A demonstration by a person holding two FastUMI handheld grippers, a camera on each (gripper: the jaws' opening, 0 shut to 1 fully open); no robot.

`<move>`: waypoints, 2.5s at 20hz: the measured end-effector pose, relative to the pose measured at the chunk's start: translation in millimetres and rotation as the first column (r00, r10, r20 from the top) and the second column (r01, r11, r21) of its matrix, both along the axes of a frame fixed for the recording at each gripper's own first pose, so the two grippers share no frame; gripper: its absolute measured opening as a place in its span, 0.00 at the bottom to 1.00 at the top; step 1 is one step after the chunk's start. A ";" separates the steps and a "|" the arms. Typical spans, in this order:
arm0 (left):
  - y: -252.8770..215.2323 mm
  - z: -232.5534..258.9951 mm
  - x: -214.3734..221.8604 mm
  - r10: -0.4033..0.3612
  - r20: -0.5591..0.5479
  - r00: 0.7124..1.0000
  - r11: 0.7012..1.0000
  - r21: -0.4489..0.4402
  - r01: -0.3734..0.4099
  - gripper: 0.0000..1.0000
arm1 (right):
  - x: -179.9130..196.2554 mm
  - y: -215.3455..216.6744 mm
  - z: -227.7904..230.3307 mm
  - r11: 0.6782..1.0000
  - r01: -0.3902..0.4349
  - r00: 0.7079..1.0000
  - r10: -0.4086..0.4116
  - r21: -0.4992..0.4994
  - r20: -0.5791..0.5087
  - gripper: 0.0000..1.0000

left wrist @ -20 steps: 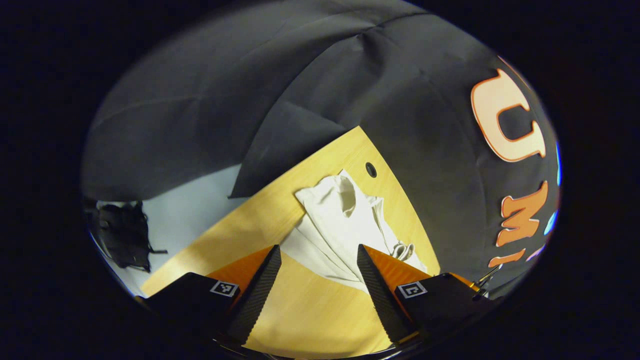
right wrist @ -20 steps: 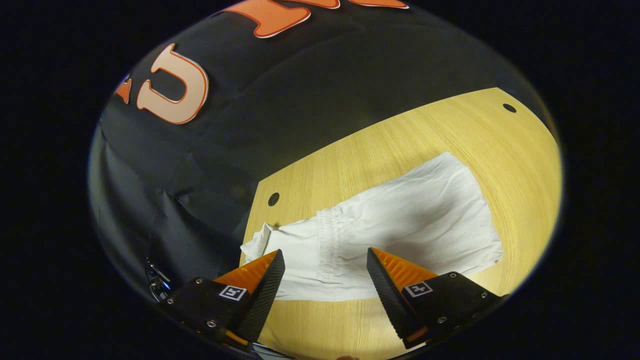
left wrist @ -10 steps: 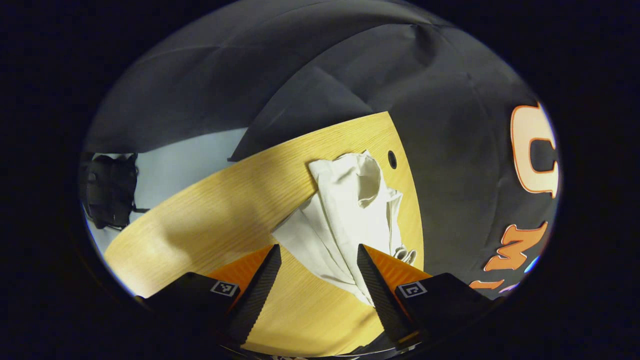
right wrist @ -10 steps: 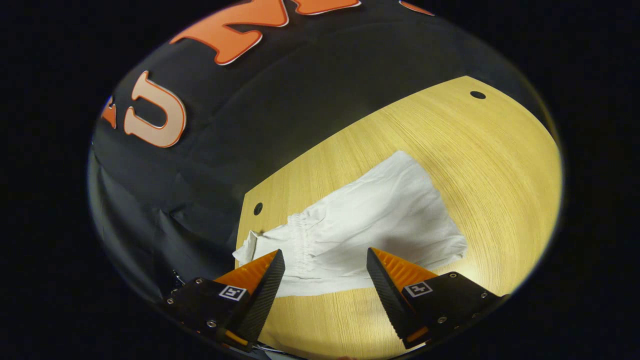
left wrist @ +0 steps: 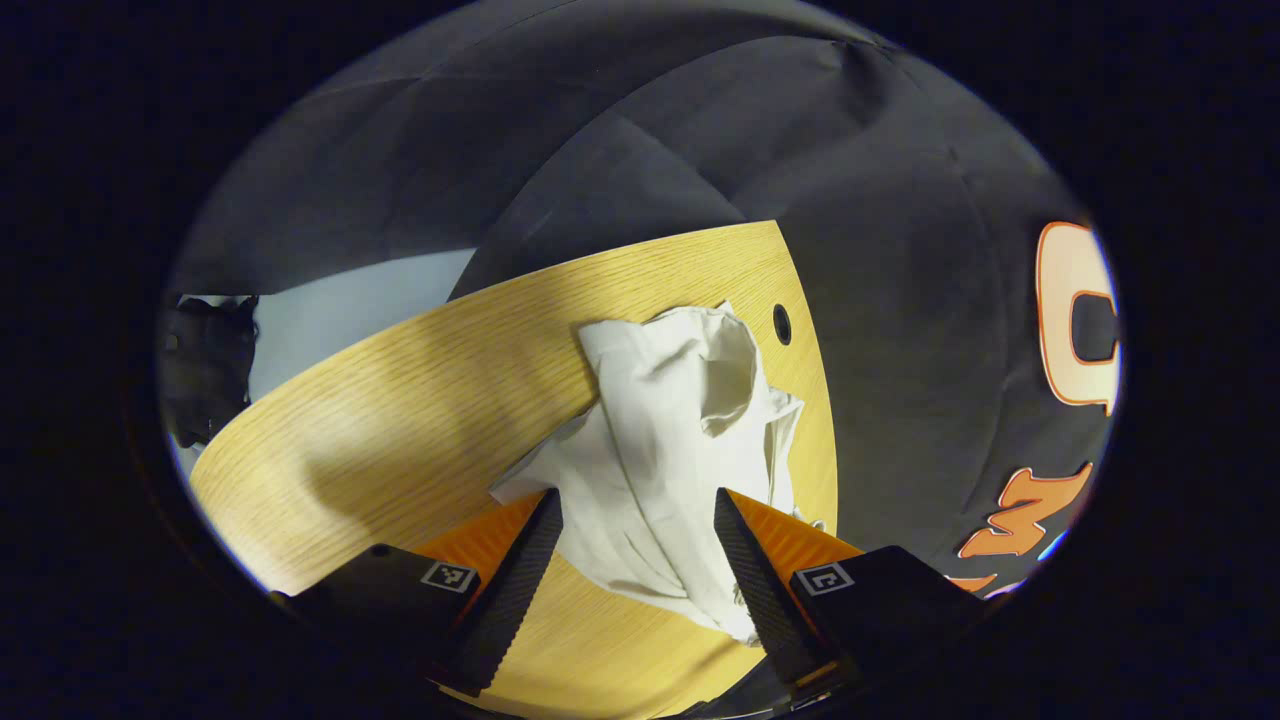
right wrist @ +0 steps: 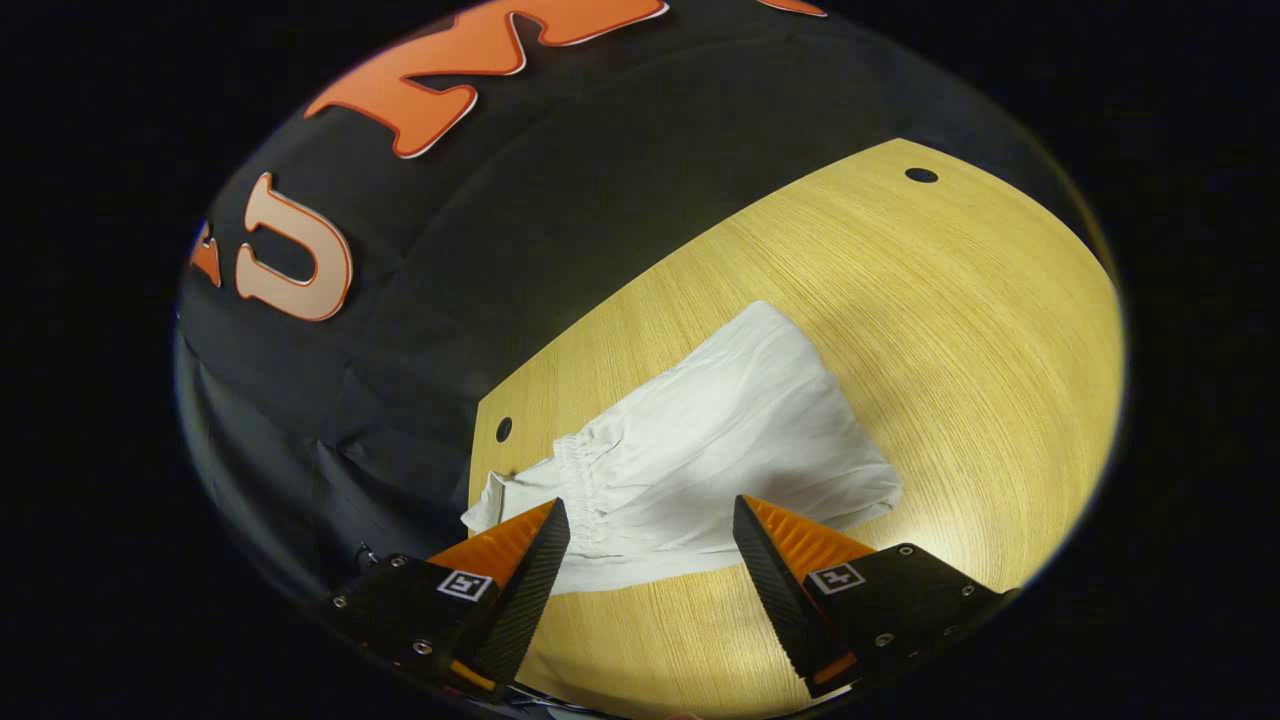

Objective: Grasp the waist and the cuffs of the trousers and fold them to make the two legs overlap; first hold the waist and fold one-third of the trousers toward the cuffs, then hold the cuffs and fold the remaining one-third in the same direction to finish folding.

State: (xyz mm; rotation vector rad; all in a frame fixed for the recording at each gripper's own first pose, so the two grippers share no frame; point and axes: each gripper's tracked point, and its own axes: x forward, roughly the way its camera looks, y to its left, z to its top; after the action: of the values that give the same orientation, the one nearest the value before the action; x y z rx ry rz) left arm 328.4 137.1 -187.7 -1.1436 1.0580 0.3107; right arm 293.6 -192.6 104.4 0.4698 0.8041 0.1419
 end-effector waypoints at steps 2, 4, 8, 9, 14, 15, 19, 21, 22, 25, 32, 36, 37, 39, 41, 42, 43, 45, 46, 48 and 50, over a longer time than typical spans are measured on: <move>-2.4 -5.2 9.7 -0.001 0.000 1.000 1.000 -0.003 0.001 1.00 | -0.2 -3.3 3.2 1.000 0.018 1.000 -0.018 0.022 -0.002 0.98; -2.7 -7.4 21.7 0.004 0.013 1.000 1.000 0.000 -0.004 0.99 | -1.9 -10.3 5.6 0.999 0.036 0.999 -0.036 0.039 -0.003 0.98; -2.3 -26.9 28.0 -0.018 -0.039 0.999 0.999 0.051 0.019 0.64 | -8.4 -27.1 6.6 0.996 0.069 0.998 -0.069 0.056 -0.007 0.98; -2.0 -33.5 27.7 -0.003 -0.061 0.998 0.998 0.059 0.006 0.39 | -9.7 -29.8 6.4 0.995 0.077 0.997 -0.076 0.063 -0.011 0.98; -5.2 -18.4 45.1 0.023 0.047 0.999 0.998 0.056 -0.026 0.04 | -18.5 -45.1 4.1 0.993 0.101 0.995 -0.101 0.057 -0.009 0.99; -5.5 -6.7 51.2 0.011 0.085 0.996 0.998 0.065 -0.017 0.04 | -17.4 -45.8 5.7 0.993 0.100 0.995 -0.100 0.057 -0.005 0.99; -24.0 37.4 74.8 -0.105 0.209 0.972 0.985 0.158 0.073 0.04 | -17.8 -51.2 10.8 0.995 0.090 0.996 -0.090 0.053 0.003 0.98; -34.3 65.6 83.4 -0.146 0.263 0.954 0.978 0.183 0.100 0.04 | -18.7 -56.7 12.1 0.996 0.076 0.997 -0.076 0.037 0.008 0.99; -44.0 80.6 87.7 -0.162 0.292 0.943 0.976 0.186 0.110 0.04 | -17.7 -59.3 12.8 0.997 0.069 0.998 -0.069 0.034 0.006 0.99; -76.4 126.0 101.8 -0.199 0.363 0.910 0.972 0.191 0.137 0.05 | -16.8 -67.6 14.9 0.997 0.056 0.998 -0.056 0.048 -0.001 0.98; -178.9 207.0 117.5 -0.303 0.474 0.827 0.949 0.226 0.218 0.04 | -13.6 -106.8 26.1 0.998 0.018 1.000 -0.018 0.062 -0.002 0.98; -245.1 218.4 118.3 -0.350 0.482 0.803 0.935 0.233 0.268 0.04 | -11.3 -136.1 31.8 0.997 0.011 1.000 -0.010 0.076 -0.003 0.98; -261.9 218.5 117.6 -0.365 0.479 0.799 0.930 0.238 0.282 0.04 | -12.0 -143.9 33.0 0.997 0.009 1.000 -0.009 0.078 -0.002 0.98; -293.2 218.3 115.1 -0.394 0.469 0.790 0.917 0.252 0.308 0.04 | -12.8 -158.8 32.1 0.997 0.004 1.000 -0.004 0.079 -0.007 0.98; -326.1 217.2 113.6 -0.426 0.459 0.780 0.903 0.266 0.337 0.04 | -14.6 -174.5 29.3 0.997 0.007 1.000 -0.006 0.081 -0.017 0.98; -343.6 216.4 112.3 -0.442 0.455 0.773 0.896 0.270 0.352 0.04 | -15.5 -181.2 28.3 0.996 0.010 1.000 -0.008 0.088 -0.023 0.99; -361.0 214.1 109.5 -0.460 0.449 0.766 0.887 0.274 0.372 0.04 | -17.4 -188.0 27.9 0.995 0.011 1.000 -0.008 0.097 -0.027 0.99; -393.2 206.2 99.8 -0.498 0.433 0.752 0.867 0.284 0.411 0.04 | -18.2 -202.5 25.5 0.994 0.014 0.999 -0.010 0.106 -0.033 0.99; -408.6 199.1 97.6 -0.518 0.421 0.745 0.855 0.289 0.431 0.04 | -16.1 -207.7 25.2 0.994 0.014 0.999 -0.010 0.111 -0.036 0.99; -442.6 178.3 87.3 -0.565 0.378 0.733 0.824 0.303 0.479 0.04 | -16.0 -218.3 25.8 0.992 0.015 0.999 -0.010 0.121 -0.041 0.99; -475.2 153.4 76.6 -0.613 0.327 0.719 0.788 0.315 0.528 0.04 | -16.7 -225.5 24.8 0.992 0.015 0.999 -0.009 0.127 -0.046 0.99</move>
State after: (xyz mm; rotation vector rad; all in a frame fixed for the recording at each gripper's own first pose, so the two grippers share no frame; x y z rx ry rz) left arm 405.1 -338.1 -34.2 -0.6035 0.9191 -0.3156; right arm 276.9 -418.0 129.3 0.5997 0.8396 0.1727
